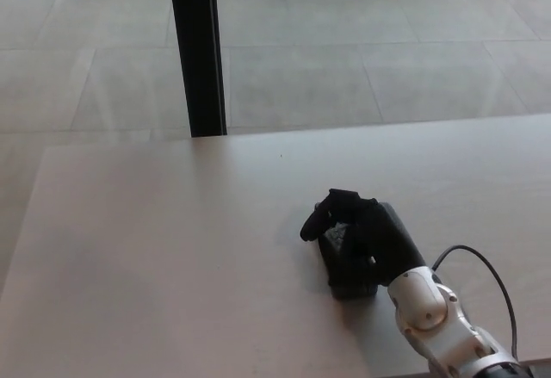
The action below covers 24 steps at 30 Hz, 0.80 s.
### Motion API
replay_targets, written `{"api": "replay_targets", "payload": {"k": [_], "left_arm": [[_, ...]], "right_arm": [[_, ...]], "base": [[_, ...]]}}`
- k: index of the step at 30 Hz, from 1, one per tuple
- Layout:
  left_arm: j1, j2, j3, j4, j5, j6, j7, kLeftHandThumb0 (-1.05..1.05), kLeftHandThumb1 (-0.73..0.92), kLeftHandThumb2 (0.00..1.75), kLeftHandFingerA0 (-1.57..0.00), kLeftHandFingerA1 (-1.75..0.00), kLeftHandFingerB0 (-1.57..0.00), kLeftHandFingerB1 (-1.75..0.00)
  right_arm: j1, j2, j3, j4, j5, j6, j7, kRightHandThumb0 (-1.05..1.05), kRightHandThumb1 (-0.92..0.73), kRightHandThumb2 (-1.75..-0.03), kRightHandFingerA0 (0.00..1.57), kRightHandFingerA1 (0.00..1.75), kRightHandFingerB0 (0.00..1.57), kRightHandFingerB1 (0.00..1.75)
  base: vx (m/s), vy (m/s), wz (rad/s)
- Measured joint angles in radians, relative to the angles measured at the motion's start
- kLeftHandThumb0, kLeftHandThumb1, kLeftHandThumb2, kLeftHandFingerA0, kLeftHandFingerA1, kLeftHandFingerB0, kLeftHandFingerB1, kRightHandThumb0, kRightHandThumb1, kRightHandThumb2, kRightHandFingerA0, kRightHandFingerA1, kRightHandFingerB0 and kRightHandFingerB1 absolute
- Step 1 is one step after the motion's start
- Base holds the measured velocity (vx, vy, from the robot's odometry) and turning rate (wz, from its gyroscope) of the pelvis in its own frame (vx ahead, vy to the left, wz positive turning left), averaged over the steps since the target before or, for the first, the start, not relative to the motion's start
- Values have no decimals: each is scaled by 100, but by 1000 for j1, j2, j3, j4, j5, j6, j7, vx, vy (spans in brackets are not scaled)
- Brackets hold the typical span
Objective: The robot uses its right hand to hold the eraser kept in the middle of the desk and use it to wipe the desk by swiping its surface twice
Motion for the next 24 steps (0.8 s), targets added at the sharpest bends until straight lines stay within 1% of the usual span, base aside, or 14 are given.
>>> {"api": "replay_targets", "payload": {"k": [1,6,7,8,11,12,13,14,15,16,18,21,22,24], "left_arm": [[0,0,0,0,0,0,0,-54,80,64,-75,-63,-55,-54],[2,0,-6,0,1,0,0,-53,80,64,-76,-62,-53,-52],[2,0,-6,0,0,0,0,-53,79,64,-77,-64,-56,-53],[2,1,-4,0,0,0,-1,-55,79,64,-77,-63,-55,-52],[2,1,3,1,-1,0,-1,-54,81,64,-76,-63,-55,-53],[2,1,2,1,-1,0,-1,-54,81,64,-75,-63,-55,-53],[3,1,2,1,-1,0,-1,-54,81,64,-75,-63,-55,-53],[3,1,2,1,-1,0,-1,-54,82,64,-74,-61,-55,-52],[3,1,2,1,-1,0,-2,-54,81,64,-73,-60,-53,-51],[3,1,3,1,-1,0,-2,-55,80,64,-75,-61,-56,-52],[2,1,7,1,-2,0,-3,-55,81,64,-76,-62,-58,-52],[2,1,10,1,-2,0,-3,-55,82,64,-77,-63,-59,-53],[2,1,10,1,-2,0,-3,-56,82,64,-79,-64,-61,-54],[2,1,10,2,-1,0,-2,-56,83,65,-78,-63,-59,-53]], "right_arm": [[1,-6,6,1,-6,-4,-2,-20,-50,-125,93,175,82,160],[-3,-46,32,10,-30,-17,-2,-20,-47,-125,88,175,78,162],[-4,-61,31,14,-34,-20,-2,-21,-42,-132,90,175,80,164],[-5,-76,20,19,-35,-22,-2,-23,-46,-127,89,175,79,164],[-5,-112,-21,39,-31,-27,-2,-19,-40,-135,93,175,83,160],[-3,-122,-42,48,-27,-29,-3,-21,-47,-122,96,175,82,160],[-1,-133,-61,53,-23,-30,-3,-21,-47,-122,96,175,82,160],[2,-143,-83,57,-19,-30,-3,-31,-51,-116,121,141,101,130],[3,-150,-98,58,-15,-29,-3,-30,-51,-116,120,142,101,131],[5,-157,-117,58,-8,-29,-2,-21,-54,-106,94,175,71,170],[13,-175,-162,57,7,-27,5,-24,-59,-99,94,175,69,172],[19,-192,-199,58,20,-21,11,-22,-55,-105,97,175,71,169],[22,-194,-211,59,25,-20,13,-23,-49,-119,97,175,73,170],[36,-210,-248,61,40,-19,20,-22,-50,-124,97,175,79,164]], "base": [[0,0,0],[0,0,0],[0,0,0],[0,0,0],[0,0,0],[0,0,0],[0,0,0],[0,0,0],[0,0,0],[0,0,0],[0,0,0],[0,0,0],[0,0,0],[0,0,0]]}}
